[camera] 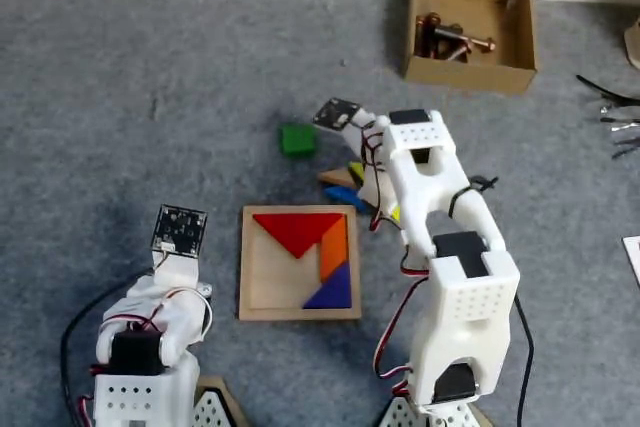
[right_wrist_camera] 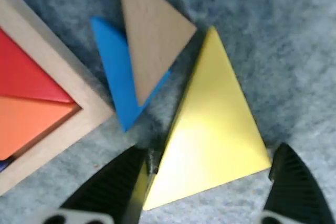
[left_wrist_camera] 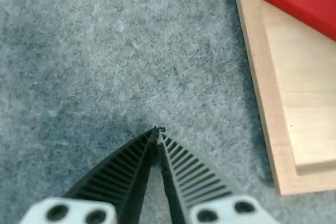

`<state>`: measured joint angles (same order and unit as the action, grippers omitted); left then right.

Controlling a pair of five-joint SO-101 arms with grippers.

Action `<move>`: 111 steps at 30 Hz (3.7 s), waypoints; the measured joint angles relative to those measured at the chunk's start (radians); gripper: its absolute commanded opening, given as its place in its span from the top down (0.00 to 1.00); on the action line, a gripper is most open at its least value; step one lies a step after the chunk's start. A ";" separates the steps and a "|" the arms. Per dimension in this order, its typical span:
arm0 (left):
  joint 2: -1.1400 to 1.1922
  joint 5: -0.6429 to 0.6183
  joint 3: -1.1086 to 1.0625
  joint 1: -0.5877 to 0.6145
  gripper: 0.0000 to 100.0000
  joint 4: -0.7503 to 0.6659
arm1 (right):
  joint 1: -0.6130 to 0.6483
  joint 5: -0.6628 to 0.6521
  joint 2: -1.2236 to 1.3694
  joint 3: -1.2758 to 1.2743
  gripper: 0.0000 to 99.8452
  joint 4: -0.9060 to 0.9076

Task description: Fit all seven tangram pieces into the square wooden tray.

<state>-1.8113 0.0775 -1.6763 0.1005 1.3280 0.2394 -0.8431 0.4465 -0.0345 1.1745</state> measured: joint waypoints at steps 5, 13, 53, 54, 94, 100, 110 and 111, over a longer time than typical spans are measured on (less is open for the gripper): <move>0.000 0.000 0.000 0.000 0.99 0.000 | 0.000 0.000 0.000 0.000 0.74 0.000; 0.000 0.000 0.000 0.000 0.99 0.000 | -0.002 0.000 0.000 0.009 0.80 -0.005; 0.000 0.000 0.000 0.000 0.99 0.000 | -0.046 0.172 0.005 0.288 0.99 0.322; 0.000 0.000 0.000 0.000 0.99 0.000 | -0.048 0.180 0.005 0.316 0.99 0.342; 0.000 0.000 0.000 0.000 0.99 0.000 | -0.025 0.229 0.006 0.226 0.76 0.276; 0.000 0.000 0.000 0.000 0.99 0.000 | 0.002 0.170 0.006 0.155 0.74 0.227; 0.000 0.000 0.000 0.000 0.99 0.000 | 0.000 0.163 0.006 0.074 0.74 0.077; 0.000 0.000 0.000 0.000 0.99 0.000 | 0.000 0.163 0.005 0.064 0.74 0.061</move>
<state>-1.8113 0.0775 -1.6763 0.1005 1.3280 0.2394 -0.6805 0.4511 0.0299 1.2359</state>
